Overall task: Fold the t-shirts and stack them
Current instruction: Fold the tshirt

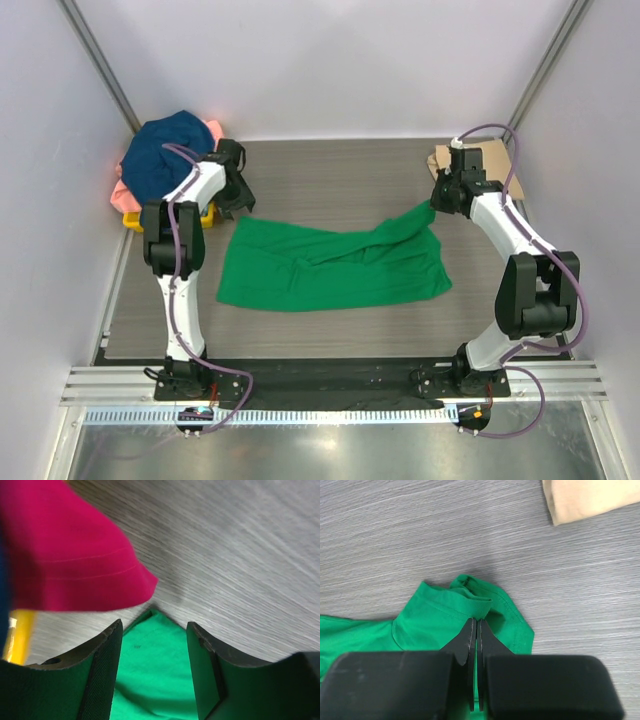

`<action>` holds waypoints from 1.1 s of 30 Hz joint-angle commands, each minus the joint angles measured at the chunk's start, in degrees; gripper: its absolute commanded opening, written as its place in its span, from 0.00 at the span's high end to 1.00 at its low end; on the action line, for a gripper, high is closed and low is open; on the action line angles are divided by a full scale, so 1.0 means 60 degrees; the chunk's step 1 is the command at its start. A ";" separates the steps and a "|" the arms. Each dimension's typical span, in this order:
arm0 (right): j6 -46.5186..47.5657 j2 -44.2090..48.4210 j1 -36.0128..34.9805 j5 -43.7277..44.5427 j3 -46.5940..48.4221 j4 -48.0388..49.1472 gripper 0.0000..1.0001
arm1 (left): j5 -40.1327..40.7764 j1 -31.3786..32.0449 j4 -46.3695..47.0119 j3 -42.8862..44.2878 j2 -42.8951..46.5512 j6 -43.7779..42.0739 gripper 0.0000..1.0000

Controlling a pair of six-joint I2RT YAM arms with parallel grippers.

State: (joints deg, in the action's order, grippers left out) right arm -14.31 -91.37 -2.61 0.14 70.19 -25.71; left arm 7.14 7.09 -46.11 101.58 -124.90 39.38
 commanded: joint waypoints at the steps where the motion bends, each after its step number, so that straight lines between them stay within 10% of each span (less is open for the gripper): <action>1: -0.0077 -0.0035 -0.0019 -0.0302 0.0298 0.0375 0.99 | 0.0465 0.0253 -0.0210 0.0413 -0.0247 -0.0045 0.45; 10: -0.0077 -0.0181 -0.0019 -0.0287 0.0313 0.0448 0.99 | 0.0847 0.0370 -0.0079 0.0047 -0.0423 0.0117 0.62; 15: -0.0150 -0.0372 -0.0019 -0.0696 0.0444 0.0550 0.99 | 0.0803 0.0371 -0.0283 0.0441 -0.0701 0.0059 1.00; 21: -0.0208 -0.0519 -0.0033 -0.1575 0.1497 0.0624 0.99 | 0.1475 0.0298 -0.1220 0.1102 -0.0088 0.0044 1.00; 33: -0.0384 0.0843 -0.0033 -0.1475 -0.0622 0.1034 0.99 | 0.1990 0.0122 0.0387 -0.3169 0.3601 0.0805 1.00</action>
State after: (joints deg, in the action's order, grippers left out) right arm -15.81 -89.58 -2.61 -8.91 69.12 -21.26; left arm 16.84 8.19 -48.14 87.96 -107.90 41.85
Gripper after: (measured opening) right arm 0.028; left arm 0.009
